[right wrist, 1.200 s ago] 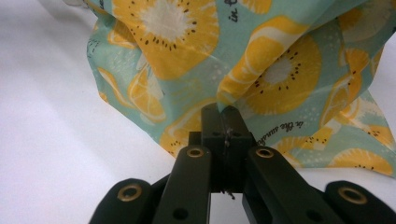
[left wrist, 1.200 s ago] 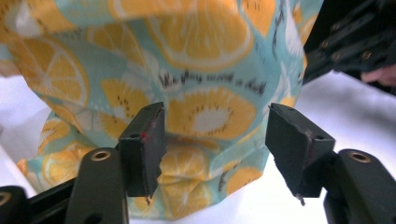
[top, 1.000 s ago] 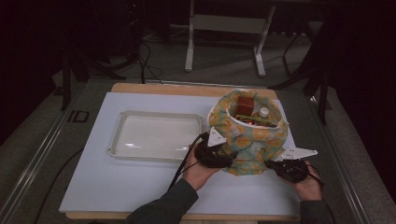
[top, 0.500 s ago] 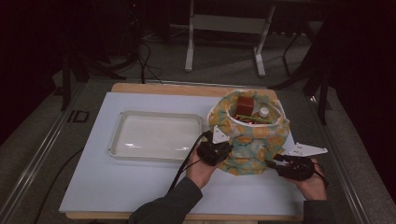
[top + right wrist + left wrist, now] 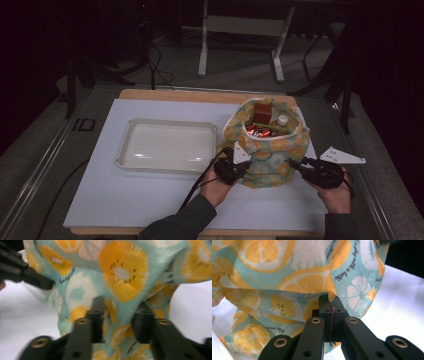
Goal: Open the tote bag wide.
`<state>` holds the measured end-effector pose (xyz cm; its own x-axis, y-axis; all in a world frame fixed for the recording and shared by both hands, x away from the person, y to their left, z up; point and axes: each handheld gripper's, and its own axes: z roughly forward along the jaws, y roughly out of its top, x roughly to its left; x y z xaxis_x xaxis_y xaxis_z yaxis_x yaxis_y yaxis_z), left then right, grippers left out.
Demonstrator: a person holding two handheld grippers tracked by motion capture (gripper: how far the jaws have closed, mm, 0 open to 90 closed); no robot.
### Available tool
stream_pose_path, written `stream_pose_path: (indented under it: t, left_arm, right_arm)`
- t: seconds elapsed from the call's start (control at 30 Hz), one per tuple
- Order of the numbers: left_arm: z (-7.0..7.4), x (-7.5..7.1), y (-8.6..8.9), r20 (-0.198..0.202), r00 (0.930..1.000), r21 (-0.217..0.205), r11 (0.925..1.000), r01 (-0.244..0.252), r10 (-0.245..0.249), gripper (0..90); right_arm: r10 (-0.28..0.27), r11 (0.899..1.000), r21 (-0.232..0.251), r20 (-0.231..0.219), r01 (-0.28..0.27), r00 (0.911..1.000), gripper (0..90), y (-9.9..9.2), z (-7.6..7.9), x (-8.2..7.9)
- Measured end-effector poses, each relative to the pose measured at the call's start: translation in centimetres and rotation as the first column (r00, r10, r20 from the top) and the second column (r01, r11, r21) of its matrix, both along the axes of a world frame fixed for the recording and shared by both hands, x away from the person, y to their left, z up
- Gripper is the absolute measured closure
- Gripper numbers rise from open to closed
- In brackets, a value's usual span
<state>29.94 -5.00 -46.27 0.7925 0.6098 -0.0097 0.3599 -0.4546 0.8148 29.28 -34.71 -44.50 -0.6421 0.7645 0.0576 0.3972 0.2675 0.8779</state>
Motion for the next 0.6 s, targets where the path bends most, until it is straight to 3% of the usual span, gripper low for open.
stream_pose_path:
  t: [0.1, 0.37, 0.4, 0.5, 0.57, 0.6]
  left_arm:
    - [-0.4, -0.3, -0.2, 0.001, 0.9999, 0.010, 0.9998, 0.015, -0.015, 89.4]
    - [-1.5, -0.4, -0.2, -0.020, 0.9992, 0.040, 0.9985, 0.036, -0.036, 89.0]
    - [-1.9, -0.2, 0.1, -0.046, 0.9983, 0.031, 0.9988, 0.038, -0.036, 85.0]
    - [-1.8, 0.1, 1.0, -0.059, 0.9978, -0.004, 0.9995, 0.031, -0.031, 76.1]
    - [-1.8, 0.1, 1.0, -0.059, 0.9978, -0.004, 0.9995, 0.031, -0.031, 72.8]
    - [-1.4, 0.4, 2.1, -0.068, 0.9977, -0.033, 0.9995, 0.002, -0.005, 67.2]
  right_arm:
    - [0.013, 1.000, -0.017, 0.019, -0.013, 0.9997, 89.4, 0.1, 0.2, -0.3]
    - [0.065, 0.994, -0.084, -0.012, -0.066, 0.9978, 89.9, 0.5, -0.4, -0.5]
    - [0.069, 0.993, -0.094, -0.025, -0.072, 0.9973, 90.0, 0.5, -0.8, -0.3]
    - [0.068, 0.992, -0.107, -0.039, -0.072, 0.9969, 90.0, 0.6, -1.2, -0.2]
    - [0.069, 0.992, -0.106, -0.039, -0.073, 0.9969, 90.0, 0.5, -1.2, -0.2]
    - [0.070, 0.991, -0.110, -0.043, -0.074, 0.9967, 90.0, 0.5, -1.3, -0.2]
